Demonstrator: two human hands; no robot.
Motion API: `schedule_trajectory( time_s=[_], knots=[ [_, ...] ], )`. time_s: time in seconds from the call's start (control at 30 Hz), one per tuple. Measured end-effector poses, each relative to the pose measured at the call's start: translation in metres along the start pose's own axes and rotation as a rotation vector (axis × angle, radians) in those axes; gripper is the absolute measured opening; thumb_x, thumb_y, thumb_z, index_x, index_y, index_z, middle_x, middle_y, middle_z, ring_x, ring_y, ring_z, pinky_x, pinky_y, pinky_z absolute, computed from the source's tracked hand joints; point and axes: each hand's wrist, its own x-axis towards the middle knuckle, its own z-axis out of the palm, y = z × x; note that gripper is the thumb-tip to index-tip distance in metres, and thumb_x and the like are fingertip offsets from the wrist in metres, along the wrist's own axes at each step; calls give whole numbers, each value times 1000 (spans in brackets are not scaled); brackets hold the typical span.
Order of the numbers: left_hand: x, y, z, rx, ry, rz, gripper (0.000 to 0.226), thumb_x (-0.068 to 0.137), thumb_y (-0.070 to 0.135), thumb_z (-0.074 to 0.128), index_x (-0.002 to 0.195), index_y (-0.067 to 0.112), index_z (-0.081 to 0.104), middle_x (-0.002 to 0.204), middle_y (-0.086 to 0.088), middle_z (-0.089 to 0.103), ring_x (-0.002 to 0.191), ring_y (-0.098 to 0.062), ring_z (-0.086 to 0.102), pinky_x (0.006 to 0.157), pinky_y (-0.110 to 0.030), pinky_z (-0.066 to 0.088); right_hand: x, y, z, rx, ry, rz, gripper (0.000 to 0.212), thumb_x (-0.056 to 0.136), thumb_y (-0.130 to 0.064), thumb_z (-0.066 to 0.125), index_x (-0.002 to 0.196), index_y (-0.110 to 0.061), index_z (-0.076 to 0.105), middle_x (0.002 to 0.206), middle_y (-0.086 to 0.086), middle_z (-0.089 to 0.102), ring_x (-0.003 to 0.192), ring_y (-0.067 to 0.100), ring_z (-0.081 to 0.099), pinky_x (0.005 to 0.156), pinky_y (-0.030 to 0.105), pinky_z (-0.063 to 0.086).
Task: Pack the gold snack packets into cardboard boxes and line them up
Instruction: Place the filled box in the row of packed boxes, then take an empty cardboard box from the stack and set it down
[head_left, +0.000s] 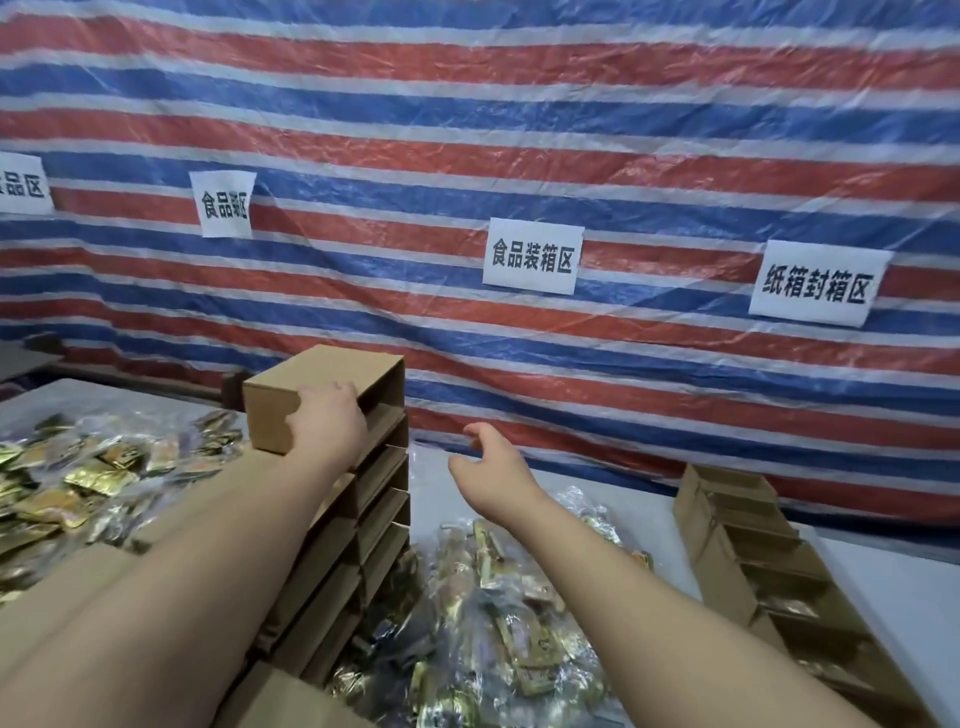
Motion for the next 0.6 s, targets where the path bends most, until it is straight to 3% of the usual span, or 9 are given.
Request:
schedule_trajectory(
  time_s=[0.1,0.2,0.3,0.47,0.6],
  knots=[
    [-7,-11,-17,-62,78,79,18,97,15,49,111,14,60,97,-9,62,84,-25,58,65,-35,55,-10,2,-10,1,9,-6,52,93,-31,52,143,-25,40,144,-2,46,126,20,48,92,29,40],
    [-24,-12,-53,-191,197,146,15,97,15,49,100,12,63,89,-8,65,77,-25,64,69,-39,58,-22,-8,-26,-5,53,-50,48,94,-27,53,141,-22,44,143,1,49,123,20,51,95,31,43],
    [-52,4,-97,-336,274,247,18,97,20,45,99,14,63,91,-6,66,82,-25,63,75,-40,55,-37,-24,-56,-88,148,-106,53,94,-26,53,145,-17,40,147,4,43,133,23,44,106,34,37],
    [-106,54,-155,-550,175,418,20,97,22,45,99,19,65,89,1,65,82,-17,62,72,-33,55,-67,-53,-128,-287,361,-232,52,91,-25,55,141,-17,43,140,6,44,128,25,45,109,39,37],
    [-151,107,-189,-653,65,536,24,95,17,47,105,17,69,97,2,67,90,-16,62,78,-32,53,-96,-53,-194,-432,337,-195,69,90,-26,58,152,-25,28,154,2,28,138,26,35,113,44,36]
  ],
)
